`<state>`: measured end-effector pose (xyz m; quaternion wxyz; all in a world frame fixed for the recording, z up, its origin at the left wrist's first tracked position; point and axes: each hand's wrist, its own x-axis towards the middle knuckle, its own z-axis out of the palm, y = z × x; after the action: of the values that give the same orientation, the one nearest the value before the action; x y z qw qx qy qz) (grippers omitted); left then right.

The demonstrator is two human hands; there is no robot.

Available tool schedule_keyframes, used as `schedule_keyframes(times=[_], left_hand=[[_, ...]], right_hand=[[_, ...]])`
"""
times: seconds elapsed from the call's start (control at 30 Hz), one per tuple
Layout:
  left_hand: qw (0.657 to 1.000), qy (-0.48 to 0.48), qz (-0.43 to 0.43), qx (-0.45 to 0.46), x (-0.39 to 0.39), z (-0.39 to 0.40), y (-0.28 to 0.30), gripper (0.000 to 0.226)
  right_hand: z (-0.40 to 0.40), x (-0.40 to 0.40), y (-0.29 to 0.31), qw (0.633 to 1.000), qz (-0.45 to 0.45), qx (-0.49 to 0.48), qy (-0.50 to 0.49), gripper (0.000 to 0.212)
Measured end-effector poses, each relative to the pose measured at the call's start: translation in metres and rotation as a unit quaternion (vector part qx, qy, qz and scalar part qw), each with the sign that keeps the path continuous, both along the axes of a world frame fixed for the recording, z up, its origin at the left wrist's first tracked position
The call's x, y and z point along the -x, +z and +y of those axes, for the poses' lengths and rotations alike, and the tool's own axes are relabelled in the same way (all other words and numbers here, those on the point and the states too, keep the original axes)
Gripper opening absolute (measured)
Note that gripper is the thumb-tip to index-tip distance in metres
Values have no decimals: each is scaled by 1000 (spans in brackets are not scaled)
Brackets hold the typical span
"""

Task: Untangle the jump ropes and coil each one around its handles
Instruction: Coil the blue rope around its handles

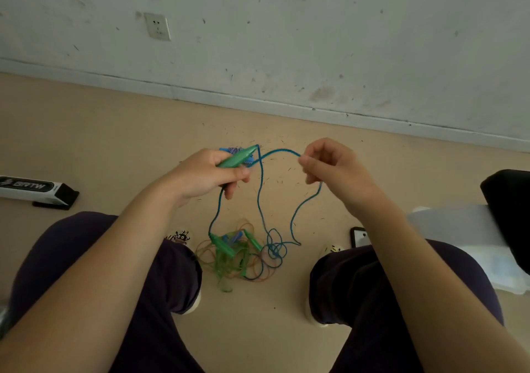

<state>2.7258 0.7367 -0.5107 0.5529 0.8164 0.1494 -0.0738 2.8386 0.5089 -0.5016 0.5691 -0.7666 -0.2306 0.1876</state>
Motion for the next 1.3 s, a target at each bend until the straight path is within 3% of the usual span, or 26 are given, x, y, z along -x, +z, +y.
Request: schedule_keyframes(times=[0.13,0.2,0.3,0.4,0.5,0.63,0.73,0.83,0.93,1.1,1.17,1.3], left_hand=[[997,-53,3,52,0,-17,0,11],[996,-71,6,60,-1,-21,1,12],[997,-62,-8,53,-2,-17,3,17],[998,-27,-29,48,-3,-11,2,16],[997,-16,-24,66,-3,-16,0,16],[995,-54,-4,85,-2,-28,0,29],[996,-41,-27,73,-3,-21,3,18],[996,1,-59,70,-3,-10,4,15],[995,9,-60,77,-2,-13,1,16],[994,-44,-29,94,-2,-28,-2,21],[993,-54,-25,101,-2,-29,-1,21],[991,-38,-22,127,-2,-23,2,36]], right_hand=[[11,18,-2,990,46,64,117,28],[14,23,-5,985,22,95,145,22],[14,17,-5,995,-29,88,46,12],[5,3,2,997,-21,10,-71,10],[6,6,4,1000,25,2,15,7],[17,25,-3,988,31,73,134,13],[15,17,-1,997,-6,62,45,9],[5,3,3,995,17,-22,-96,11],[4,3,4,996,36,-53,-63,8],[18,22,-5,994,29,36,98,10],[19,21,-5,996,0,46,77,5],[9,8,2,998,-15,-32,-55,9]])
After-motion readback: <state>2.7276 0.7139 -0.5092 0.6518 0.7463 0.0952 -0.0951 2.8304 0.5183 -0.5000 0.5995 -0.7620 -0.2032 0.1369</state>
